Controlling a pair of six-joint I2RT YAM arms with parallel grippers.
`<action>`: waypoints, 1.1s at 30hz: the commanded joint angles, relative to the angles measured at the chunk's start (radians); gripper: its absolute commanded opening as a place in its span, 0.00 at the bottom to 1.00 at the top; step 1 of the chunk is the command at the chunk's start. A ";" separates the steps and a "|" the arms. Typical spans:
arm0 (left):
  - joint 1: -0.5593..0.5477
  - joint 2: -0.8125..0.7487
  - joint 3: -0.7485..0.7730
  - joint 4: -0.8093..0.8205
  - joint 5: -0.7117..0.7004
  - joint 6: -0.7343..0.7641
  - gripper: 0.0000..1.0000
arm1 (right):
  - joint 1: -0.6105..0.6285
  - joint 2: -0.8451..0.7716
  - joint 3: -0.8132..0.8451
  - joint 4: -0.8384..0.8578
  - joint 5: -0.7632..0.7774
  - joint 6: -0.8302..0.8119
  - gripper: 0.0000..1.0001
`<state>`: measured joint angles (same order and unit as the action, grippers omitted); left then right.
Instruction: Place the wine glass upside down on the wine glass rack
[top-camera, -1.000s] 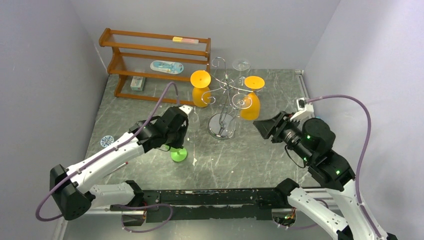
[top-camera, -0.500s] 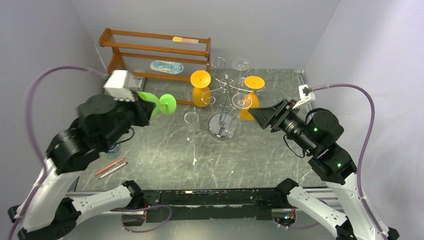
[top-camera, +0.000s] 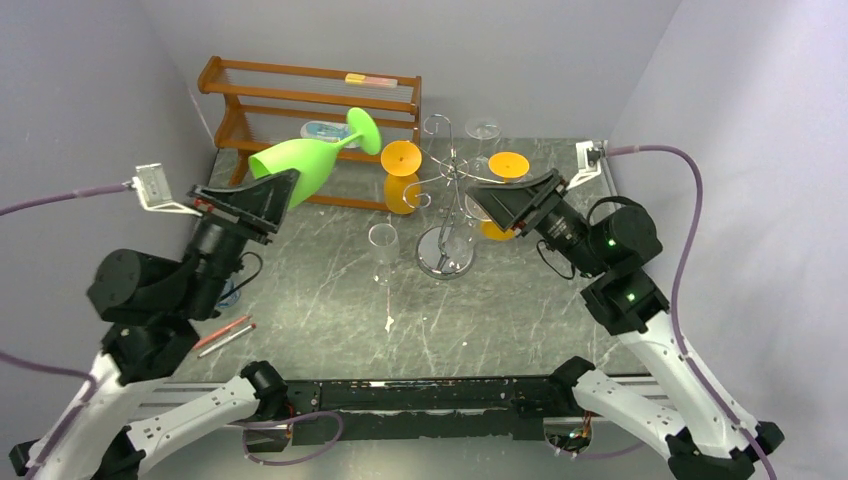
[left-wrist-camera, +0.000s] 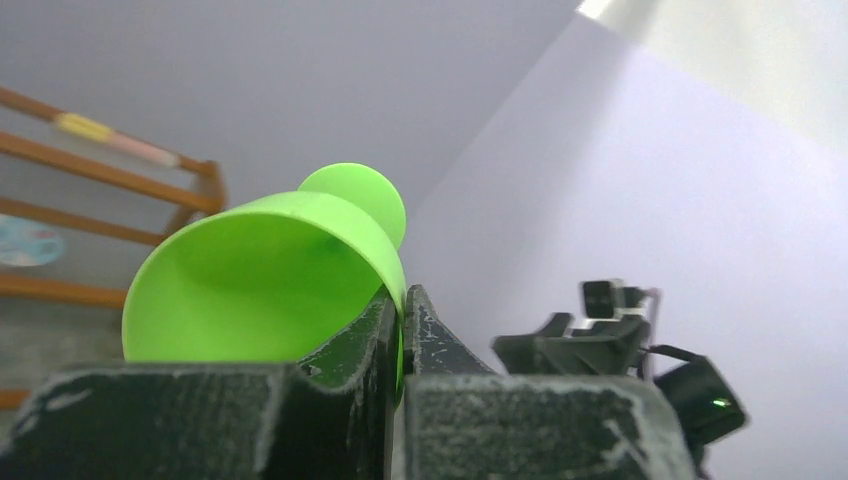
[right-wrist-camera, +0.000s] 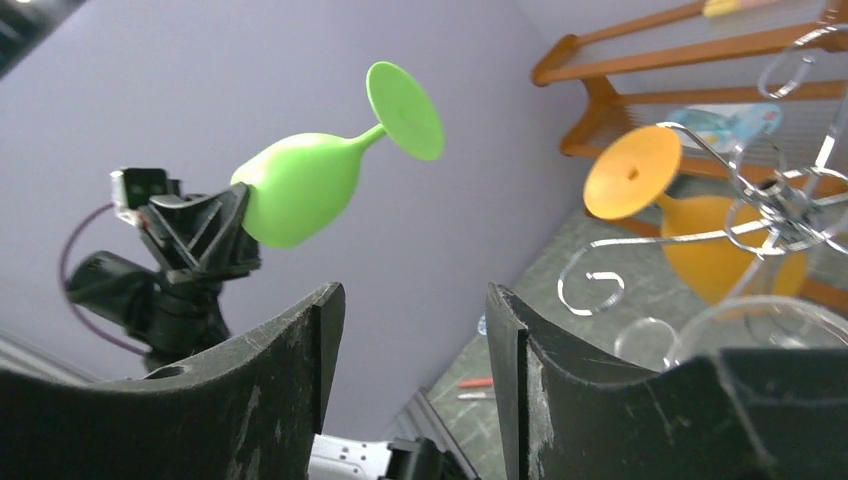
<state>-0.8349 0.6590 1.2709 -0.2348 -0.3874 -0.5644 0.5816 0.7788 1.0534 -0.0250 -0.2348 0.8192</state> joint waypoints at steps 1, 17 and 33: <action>-0.004 0.012 -0.138 0.461 0.132 -0.103 0.05 | 0.002 0.048 -0.024 0.266 -0.040 0.114 0.57; -0.005 0.196 -0.364 1.190 0.243 -0.253 0.05 | 0.143 0.237 0.062 0.524 0.157 0.202 0.59; -0.005 0.252 -0.400 1.314 0.241 -0.299 0.05 | 0.330 0.421 0.182 0.802 0.360 0.011 0.59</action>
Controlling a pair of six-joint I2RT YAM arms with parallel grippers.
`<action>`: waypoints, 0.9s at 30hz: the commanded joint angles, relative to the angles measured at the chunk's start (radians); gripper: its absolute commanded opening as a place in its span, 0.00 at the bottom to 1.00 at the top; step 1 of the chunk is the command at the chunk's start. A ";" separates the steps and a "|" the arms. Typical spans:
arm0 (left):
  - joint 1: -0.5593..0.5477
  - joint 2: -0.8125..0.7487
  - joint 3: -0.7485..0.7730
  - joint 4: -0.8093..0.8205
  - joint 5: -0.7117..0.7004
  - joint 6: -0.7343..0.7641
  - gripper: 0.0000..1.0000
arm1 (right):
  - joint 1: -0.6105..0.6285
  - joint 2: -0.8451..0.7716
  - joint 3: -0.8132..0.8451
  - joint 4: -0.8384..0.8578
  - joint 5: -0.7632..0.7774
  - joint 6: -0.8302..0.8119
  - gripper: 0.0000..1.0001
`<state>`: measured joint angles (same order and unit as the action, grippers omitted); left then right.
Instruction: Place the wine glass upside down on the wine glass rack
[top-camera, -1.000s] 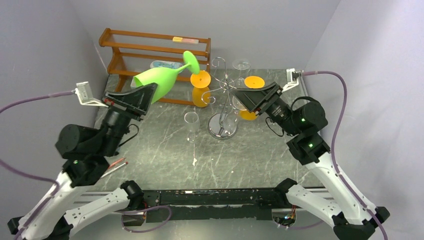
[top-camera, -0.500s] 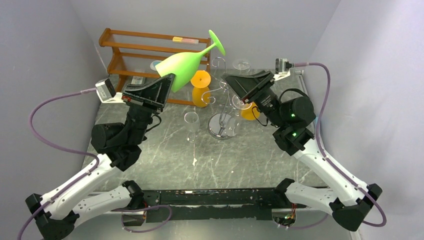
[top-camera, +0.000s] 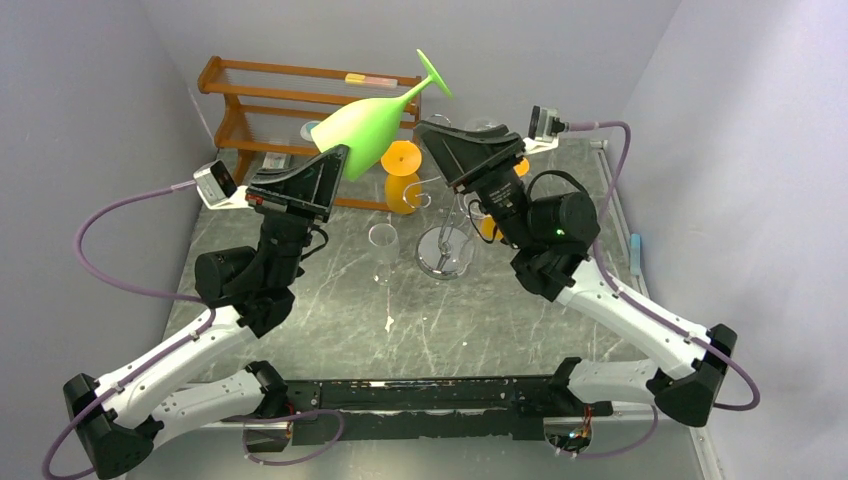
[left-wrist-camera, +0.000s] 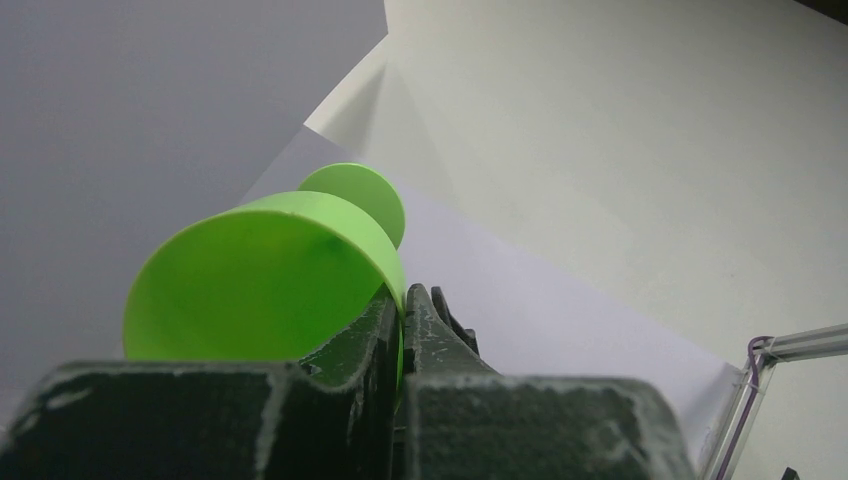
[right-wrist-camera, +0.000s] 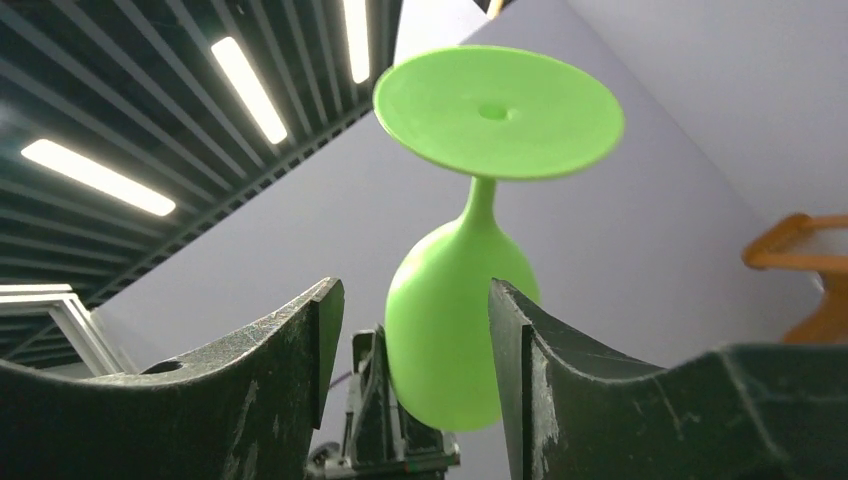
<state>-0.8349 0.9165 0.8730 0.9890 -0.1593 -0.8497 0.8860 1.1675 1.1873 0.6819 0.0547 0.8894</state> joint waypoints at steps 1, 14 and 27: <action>-0.005 -0.005 -0.002 0.088 0.015 -0.019 0.05 | 0.029 0.046 0.057 0.099 0.081 -0.060 0.59; -0.005 0.011 0.004 0.095 0.057 -0.068 0.05 | 0.053 0.127 0.157 0.071 0.129 -0.039 0.53; -0.005 -0.009 -0.048 0.116 0.077 -0.108 0.05 | 0.070 0.146 0.174 0.069 0.152 -0.042 0.22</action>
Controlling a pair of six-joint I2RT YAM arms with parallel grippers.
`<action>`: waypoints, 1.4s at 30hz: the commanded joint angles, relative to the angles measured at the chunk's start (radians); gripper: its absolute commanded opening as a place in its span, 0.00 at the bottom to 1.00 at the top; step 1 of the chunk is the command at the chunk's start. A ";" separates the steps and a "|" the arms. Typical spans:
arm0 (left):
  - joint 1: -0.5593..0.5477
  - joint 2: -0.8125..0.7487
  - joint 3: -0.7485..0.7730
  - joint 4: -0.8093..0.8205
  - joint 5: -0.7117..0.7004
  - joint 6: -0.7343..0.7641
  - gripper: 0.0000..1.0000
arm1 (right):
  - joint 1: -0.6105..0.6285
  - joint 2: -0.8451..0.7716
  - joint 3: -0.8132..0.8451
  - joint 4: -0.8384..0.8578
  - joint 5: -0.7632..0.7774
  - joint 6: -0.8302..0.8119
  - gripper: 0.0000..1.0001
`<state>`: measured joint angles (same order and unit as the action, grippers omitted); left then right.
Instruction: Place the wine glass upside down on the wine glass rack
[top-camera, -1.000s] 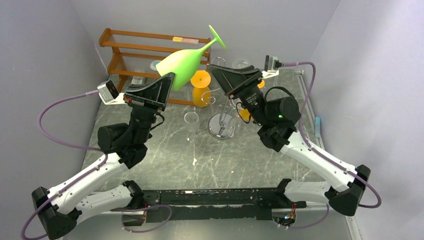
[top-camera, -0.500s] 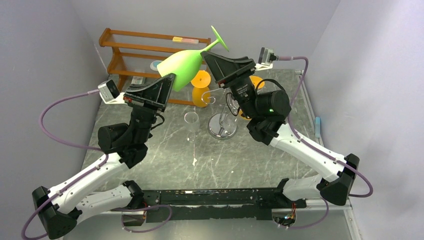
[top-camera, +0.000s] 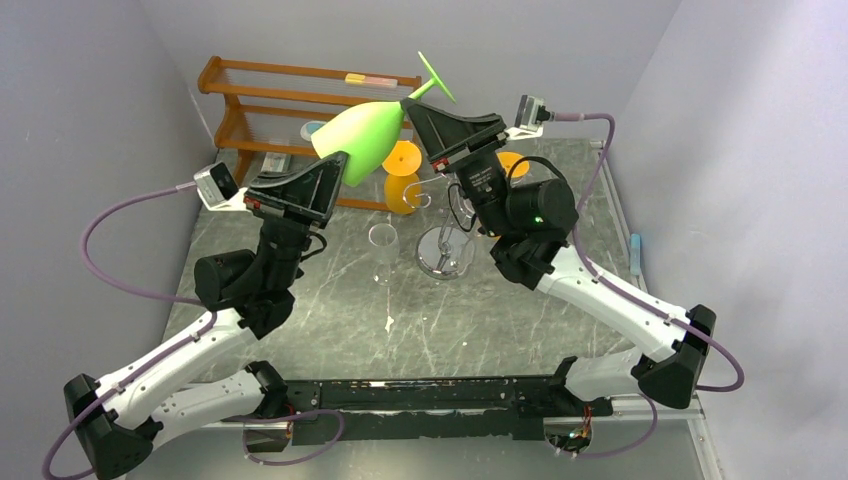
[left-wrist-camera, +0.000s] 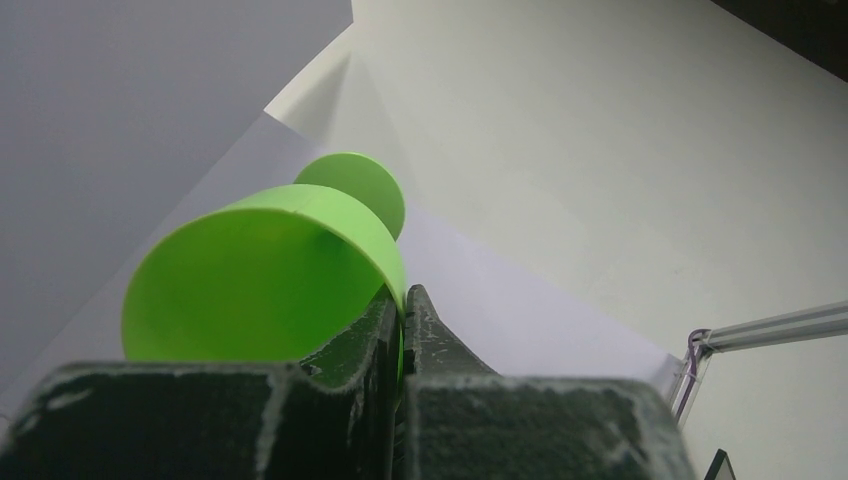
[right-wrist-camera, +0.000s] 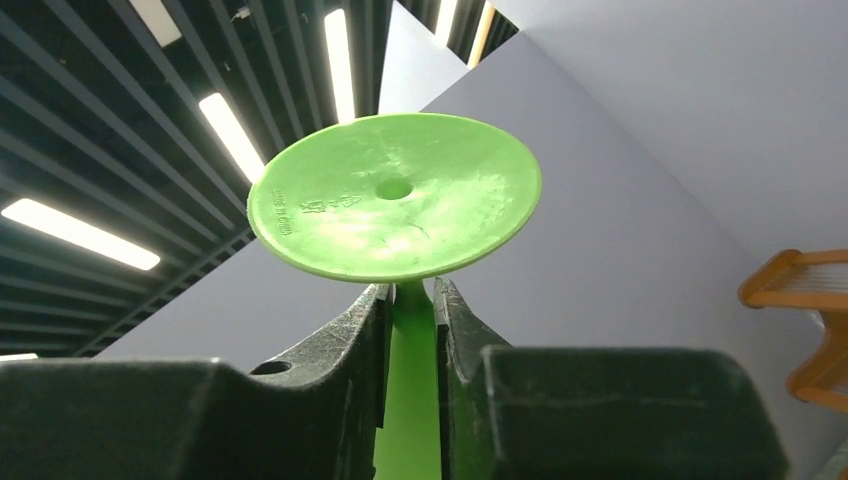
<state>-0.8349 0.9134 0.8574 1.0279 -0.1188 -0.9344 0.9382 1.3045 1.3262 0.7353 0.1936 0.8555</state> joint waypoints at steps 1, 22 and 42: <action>-0.005 -0.009 -0.039 0.080 0.035 -0.025 0.05 | 0.018 0.012 0.042 0.010 0.015 -0.010 0.27; -0.006 -0.178 -0.082 -0.349 -0.052 -0.003 0.71 | 0.023 -0.090 0.011 -0.233 0.027 -0.075 0.00; -0.005 -0.370 0.131 -1.446 -0.214 0.259 0.94 | 0.023 -0.333 -0.109 -0.923 -0.215 -0.350 0.00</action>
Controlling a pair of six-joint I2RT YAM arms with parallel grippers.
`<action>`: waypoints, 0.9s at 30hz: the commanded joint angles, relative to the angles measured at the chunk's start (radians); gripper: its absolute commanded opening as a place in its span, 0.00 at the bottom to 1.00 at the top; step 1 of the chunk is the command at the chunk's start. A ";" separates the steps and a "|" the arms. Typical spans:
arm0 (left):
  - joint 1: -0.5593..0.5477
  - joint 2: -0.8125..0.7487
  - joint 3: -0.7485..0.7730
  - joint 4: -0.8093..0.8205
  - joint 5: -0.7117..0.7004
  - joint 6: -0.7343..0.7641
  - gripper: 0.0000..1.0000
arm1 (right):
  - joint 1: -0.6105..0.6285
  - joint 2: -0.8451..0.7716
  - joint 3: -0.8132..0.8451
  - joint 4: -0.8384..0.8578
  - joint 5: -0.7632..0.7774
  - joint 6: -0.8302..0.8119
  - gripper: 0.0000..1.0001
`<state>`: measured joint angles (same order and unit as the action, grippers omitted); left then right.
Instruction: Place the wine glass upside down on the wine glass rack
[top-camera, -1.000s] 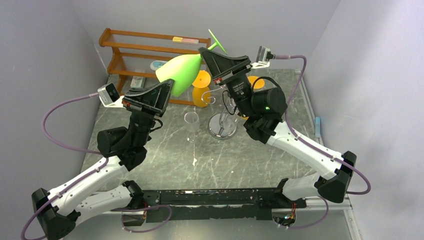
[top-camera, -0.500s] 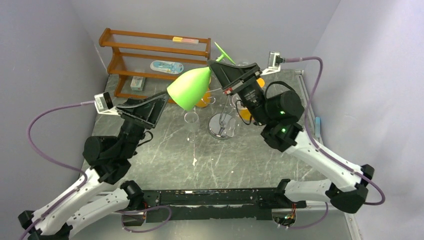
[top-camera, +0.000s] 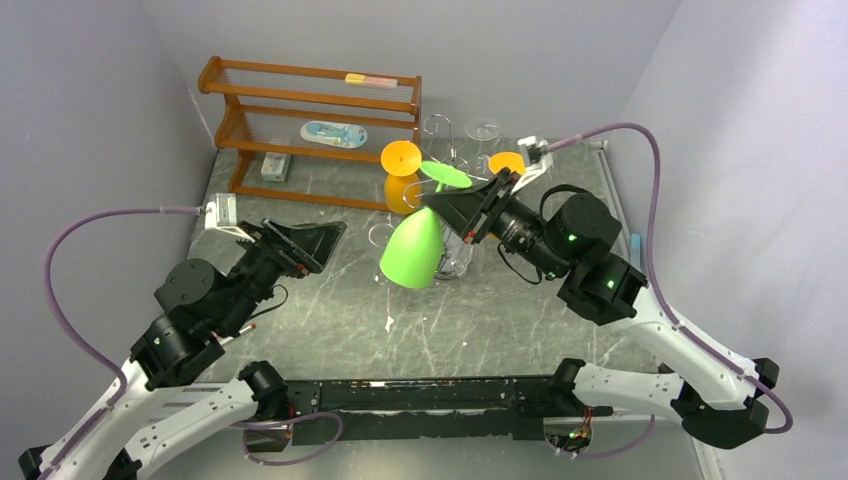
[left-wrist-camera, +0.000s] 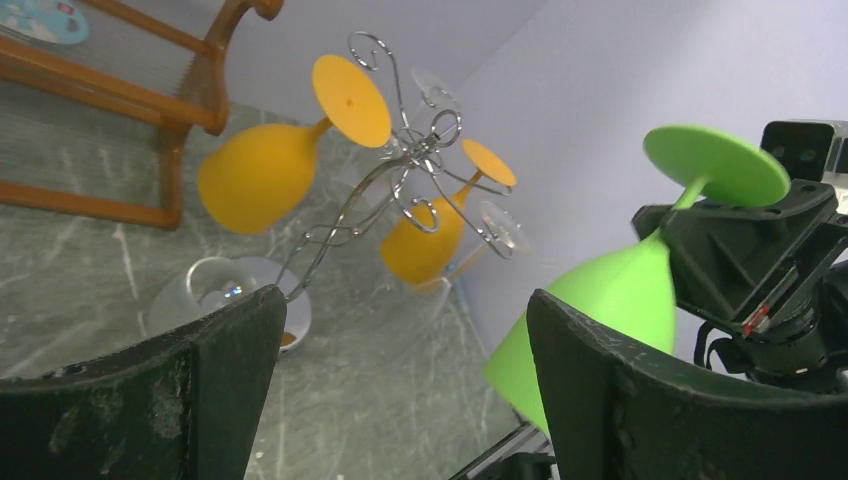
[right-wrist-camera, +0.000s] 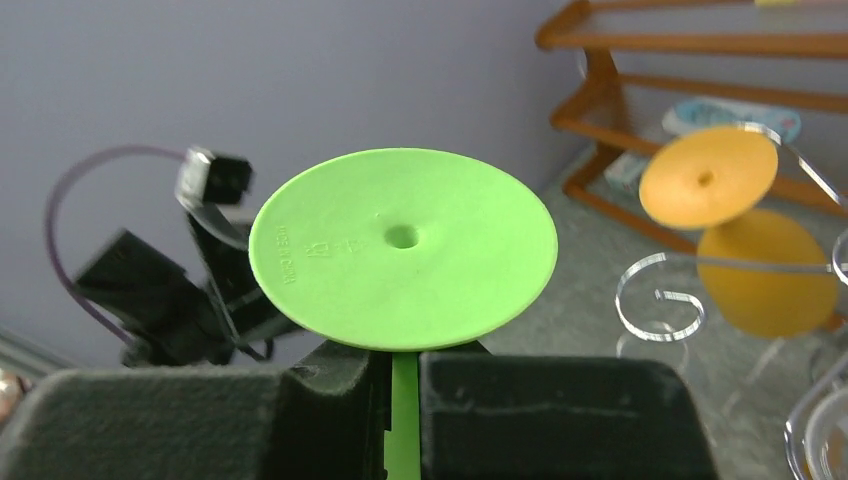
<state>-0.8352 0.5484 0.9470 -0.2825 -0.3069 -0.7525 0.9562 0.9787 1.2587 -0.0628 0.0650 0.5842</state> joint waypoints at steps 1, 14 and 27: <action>-0.005 0.000 0.044 -0.132 -0.021 0.082 0.94 | 0.005 0.000 -0.046 -0.137 -0.088 -0.089 0.00; -0.005 0.105 0.006 0.090 0.236 -0.138 0.94 | 0.023 -0.039 -0.214 -0.021 0.121 -0.347 0.00; -0.005 0.260 -0.041 0.409 0.463 -0.421 0.88 | 0.023 -0.082 -0.331 0.140 -0.002 -0.443 0.00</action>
<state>-0.8352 0.7841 0.9272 0.0040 0.0555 -1.0721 0.9714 0.9188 0.9504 -0.0025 0.0952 0.1871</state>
